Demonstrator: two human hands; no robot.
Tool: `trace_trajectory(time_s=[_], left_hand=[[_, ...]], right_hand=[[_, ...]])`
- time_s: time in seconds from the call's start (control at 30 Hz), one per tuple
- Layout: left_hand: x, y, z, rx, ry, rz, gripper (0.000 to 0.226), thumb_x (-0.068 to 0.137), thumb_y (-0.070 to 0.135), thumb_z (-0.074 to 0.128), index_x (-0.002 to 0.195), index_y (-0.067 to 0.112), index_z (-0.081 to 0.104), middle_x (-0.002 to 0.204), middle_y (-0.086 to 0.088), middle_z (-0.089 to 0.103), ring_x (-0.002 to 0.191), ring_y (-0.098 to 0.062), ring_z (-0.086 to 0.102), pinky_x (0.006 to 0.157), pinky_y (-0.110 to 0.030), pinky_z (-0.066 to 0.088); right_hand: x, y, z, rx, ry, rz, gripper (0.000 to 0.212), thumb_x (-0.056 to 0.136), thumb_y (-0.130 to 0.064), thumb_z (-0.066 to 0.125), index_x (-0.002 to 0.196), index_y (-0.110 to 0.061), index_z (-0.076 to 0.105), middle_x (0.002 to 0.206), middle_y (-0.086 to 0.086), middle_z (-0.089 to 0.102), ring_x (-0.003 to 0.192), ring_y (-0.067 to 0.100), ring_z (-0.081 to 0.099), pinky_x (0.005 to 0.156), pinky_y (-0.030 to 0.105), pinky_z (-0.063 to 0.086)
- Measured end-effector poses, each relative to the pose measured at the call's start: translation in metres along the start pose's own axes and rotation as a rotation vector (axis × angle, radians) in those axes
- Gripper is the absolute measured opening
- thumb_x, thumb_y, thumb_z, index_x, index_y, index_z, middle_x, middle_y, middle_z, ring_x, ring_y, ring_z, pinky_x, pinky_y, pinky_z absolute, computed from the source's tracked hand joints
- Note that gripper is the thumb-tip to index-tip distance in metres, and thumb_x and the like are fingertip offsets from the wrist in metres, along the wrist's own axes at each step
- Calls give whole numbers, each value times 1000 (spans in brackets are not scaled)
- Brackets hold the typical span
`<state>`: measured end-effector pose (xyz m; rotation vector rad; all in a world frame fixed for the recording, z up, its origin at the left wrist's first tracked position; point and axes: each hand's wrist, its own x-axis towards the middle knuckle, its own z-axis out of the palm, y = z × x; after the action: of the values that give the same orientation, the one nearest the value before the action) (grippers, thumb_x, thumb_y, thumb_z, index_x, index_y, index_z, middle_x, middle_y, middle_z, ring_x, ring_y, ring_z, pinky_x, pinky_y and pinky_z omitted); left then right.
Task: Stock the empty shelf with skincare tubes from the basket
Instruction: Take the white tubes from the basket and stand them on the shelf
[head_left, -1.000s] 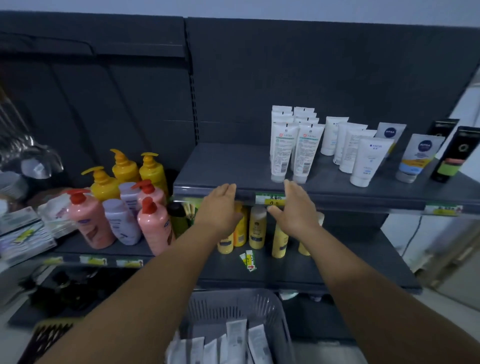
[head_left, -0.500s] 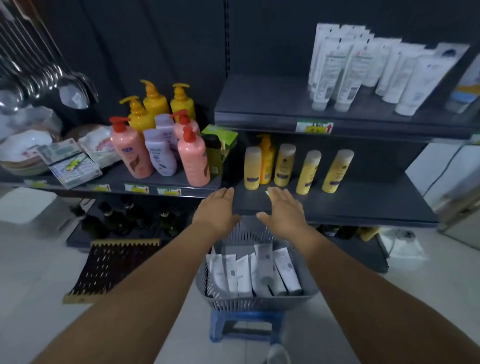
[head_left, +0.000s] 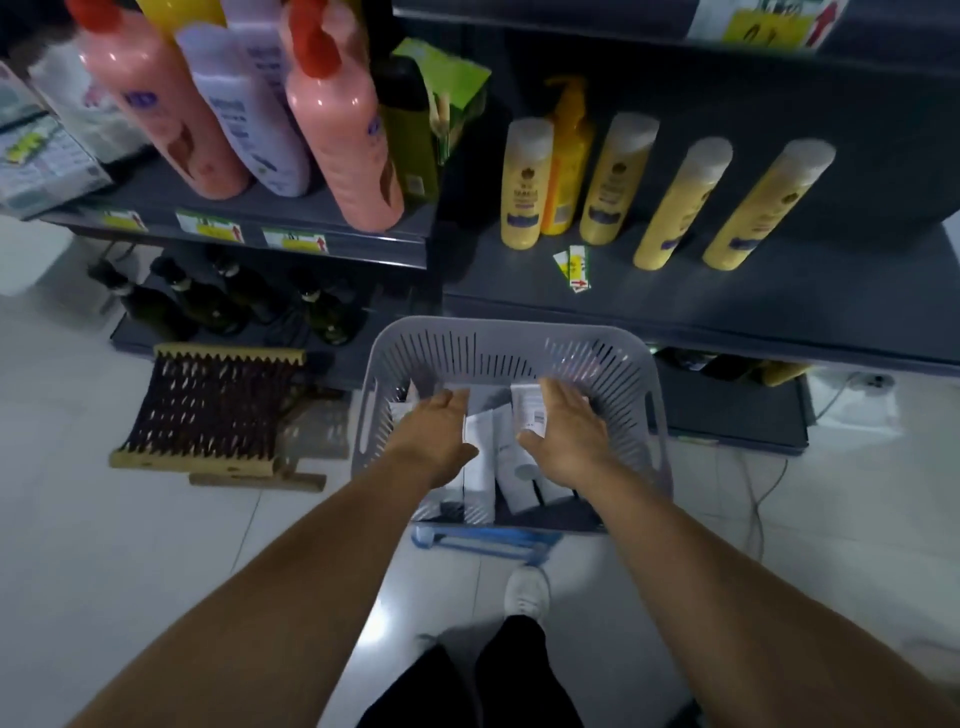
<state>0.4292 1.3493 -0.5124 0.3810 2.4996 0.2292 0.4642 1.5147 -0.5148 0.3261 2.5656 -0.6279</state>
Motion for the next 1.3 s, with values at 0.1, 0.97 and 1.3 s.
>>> trace_trajectory(time_s=[0.1, 0.97, 1.3], left_hand=[[28, 0, 30, -30, -68, -35, 79, 92, 32, 58, 152, 13, 10, 158, -9, 20, 143, -28, 25, 115, -39, 28], [137, -16, 99, 95, -103, -6, 94, 65, 50, 80, 142, 27, 31, 146, -11, 21, 137, -32, 18, 115, -43, 16], [89, -6, 72, -415, 7, -63, 39, 70, 11, 77, 103, 18, 57, 105, -7, 65, 84, -18, 57, 67, -22, 42]], right_hand=[[25, 16, 20, 30, -26, 17, 79, 93, -34, 57, 153, -20, 7, 160, 4, 15, 145, 25, 19, 117, 43, 21], [140, 64, 105, 265, -161, 443, 107, 80, -17, 67, 151, -16, -12, 149, 14, 33, 133, 39, 38, 106, 45, 42], [84, 57, 66, 610, 12, 338, 70, 67, -6, 79, 124, -12, 39, 127, 5, 57, 114, 24, 56, 84, 28, 45]])
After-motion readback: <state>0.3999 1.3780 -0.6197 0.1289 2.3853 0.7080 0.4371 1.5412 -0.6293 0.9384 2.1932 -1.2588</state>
